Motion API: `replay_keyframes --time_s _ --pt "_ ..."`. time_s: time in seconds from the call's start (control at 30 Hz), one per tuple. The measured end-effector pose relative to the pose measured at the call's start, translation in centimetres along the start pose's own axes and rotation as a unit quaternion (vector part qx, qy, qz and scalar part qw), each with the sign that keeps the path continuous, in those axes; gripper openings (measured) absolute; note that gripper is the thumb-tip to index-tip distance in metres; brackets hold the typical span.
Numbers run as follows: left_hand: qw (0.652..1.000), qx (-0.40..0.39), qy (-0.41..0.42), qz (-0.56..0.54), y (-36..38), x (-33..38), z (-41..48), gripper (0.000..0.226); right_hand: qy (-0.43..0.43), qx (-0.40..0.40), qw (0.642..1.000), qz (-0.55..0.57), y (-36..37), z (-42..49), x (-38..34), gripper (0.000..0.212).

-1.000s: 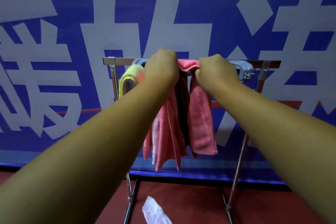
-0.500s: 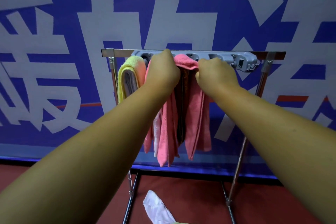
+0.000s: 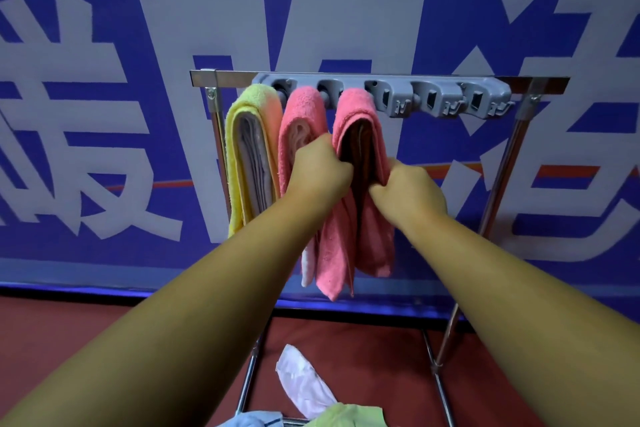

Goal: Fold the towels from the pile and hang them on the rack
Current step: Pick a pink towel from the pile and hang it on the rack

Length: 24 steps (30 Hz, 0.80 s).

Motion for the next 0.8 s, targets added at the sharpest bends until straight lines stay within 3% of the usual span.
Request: replay_keyframes --time_s 0.17,0.4,0.67,0.8 --pt "0.997 -0.043 -0.053 0.029 2.4 -3.5 -2.2 0.019 0.027 -0.021 0.999 -0.013 2.6 0.5 3.0 0.025" --pt "0.990 0.012 -0.051 0.130 1.2 -5.5 -3.1 0.021 0.042 0.058 0.994 -0.086 1.4 1.7 5.4 0.027" --pt "0.989 0.003 -0.038 0.140 2.3 -5.9 -3.4 0.026 0.028 0.005 0.997 -0.073 3.8 1.0 4.7 0.020" --pt "0.996 -0.038 -0.049 0.068 3.8 -6.5 -3.3 0.030 0.044 -0.054 0.997 -0.030 5.7 0.9 5.4 0.021"
Point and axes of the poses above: each hand's wrist, its own z-axis towards the middle knuckle, its own y-axis out of the palm, x = y × z, the point moved 10 cm from there along z, towards the middle knuckle, and after that the axes turned 9 degrees about y, right-handed, at the moved point
